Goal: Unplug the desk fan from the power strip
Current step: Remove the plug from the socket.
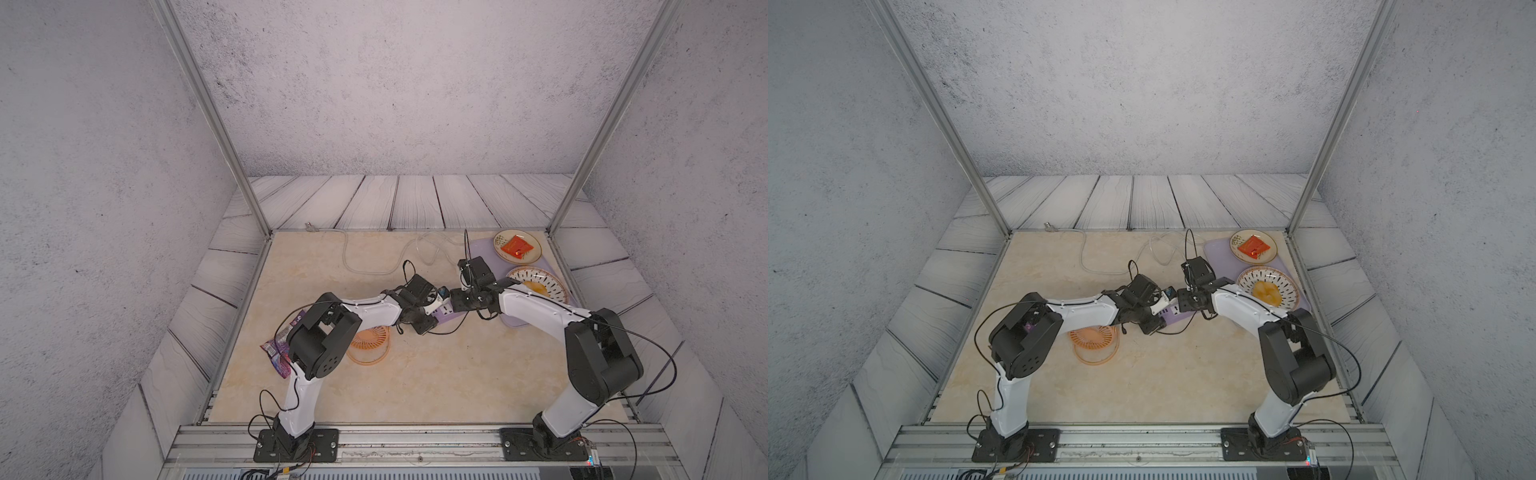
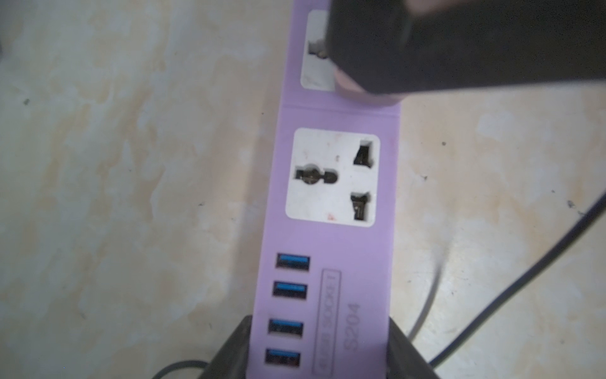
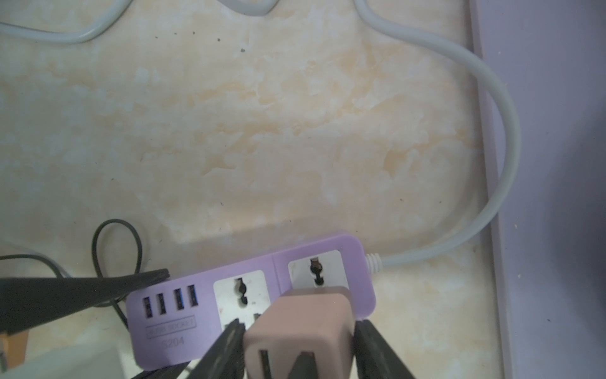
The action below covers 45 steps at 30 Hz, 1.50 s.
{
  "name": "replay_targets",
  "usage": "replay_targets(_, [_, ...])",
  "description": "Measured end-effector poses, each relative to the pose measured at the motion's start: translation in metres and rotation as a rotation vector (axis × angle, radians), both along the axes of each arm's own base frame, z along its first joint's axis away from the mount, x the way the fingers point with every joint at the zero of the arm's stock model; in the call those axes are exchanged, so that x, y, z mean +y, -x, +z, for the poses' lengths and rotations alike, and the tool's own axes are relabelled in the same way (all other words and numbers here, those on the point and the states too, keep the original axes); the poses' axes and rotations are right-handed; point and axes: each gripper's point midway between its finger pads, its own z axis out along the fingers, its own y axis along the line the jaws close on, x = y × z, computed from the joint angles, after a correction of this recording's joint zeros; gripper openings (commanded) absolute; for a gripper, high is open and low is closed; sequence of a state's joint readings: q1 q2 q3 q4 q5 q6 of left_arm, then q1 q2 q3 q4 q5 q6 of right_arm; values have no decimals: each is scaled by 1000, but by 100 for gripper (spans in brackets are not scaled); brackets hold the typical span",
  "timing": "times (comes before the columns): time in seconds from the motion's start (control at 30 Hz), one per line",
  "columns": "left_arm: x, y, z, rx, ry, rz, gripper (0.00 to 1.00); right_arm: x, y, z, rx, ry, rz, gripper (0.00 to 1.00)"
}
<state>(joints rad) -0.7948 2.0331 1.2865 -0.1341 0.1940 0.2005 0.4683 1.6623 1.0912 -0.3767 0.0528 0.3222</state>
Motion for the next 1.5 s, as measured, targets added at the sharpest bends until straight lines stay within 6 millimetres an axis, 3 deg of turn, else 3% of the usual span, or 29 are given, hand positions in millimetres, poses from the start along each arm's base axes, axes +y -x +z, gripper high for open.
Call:
replay_targets(0.33, [0,0,0,-1,2,0,0,-3,0,-2,-12,30,9,56])
replay_targets(0.7, [0,0,0,-2,2,-1,0,-6,-5,-2,-49,62,13,29])
replay_targets(1.5, [-2,1,0,-5,9,-17,0,-10,-1,5,-37,31,-31,20])
